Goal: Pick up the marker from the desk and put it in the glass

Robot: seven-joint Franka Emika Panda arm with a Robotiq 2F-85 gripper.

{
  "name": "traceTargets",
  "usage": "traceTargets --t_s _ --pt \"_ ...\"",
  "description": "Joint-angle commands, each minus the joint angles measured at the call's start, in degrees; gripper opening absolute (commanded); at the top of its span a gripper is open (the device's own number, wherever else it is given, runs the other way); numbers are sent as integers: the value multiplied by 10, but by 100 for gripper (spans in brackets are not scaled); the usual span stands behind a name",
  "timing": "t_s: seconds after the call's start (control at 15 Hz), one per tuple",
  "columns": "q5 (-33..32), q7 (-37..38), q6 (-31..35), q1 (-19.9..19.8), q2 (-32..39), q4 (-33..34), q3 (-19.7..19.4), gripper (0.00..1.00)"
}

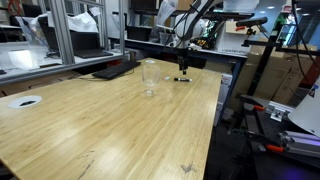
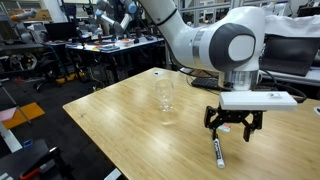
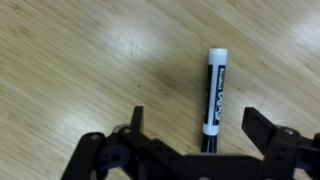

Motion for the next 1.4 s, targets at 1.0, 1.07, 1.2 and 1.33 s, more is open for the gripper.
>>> traceTargets --t_s 1.0,1.07,1.2,1.33 --pt "-62 37 -168 32 106 134 18 100" --pt "-68 40 -165 35 106 133 16 75" --pt "-76 48 -165 37 105 135 15 67" --pt "-81 58 -163 37 105 136 14 53"
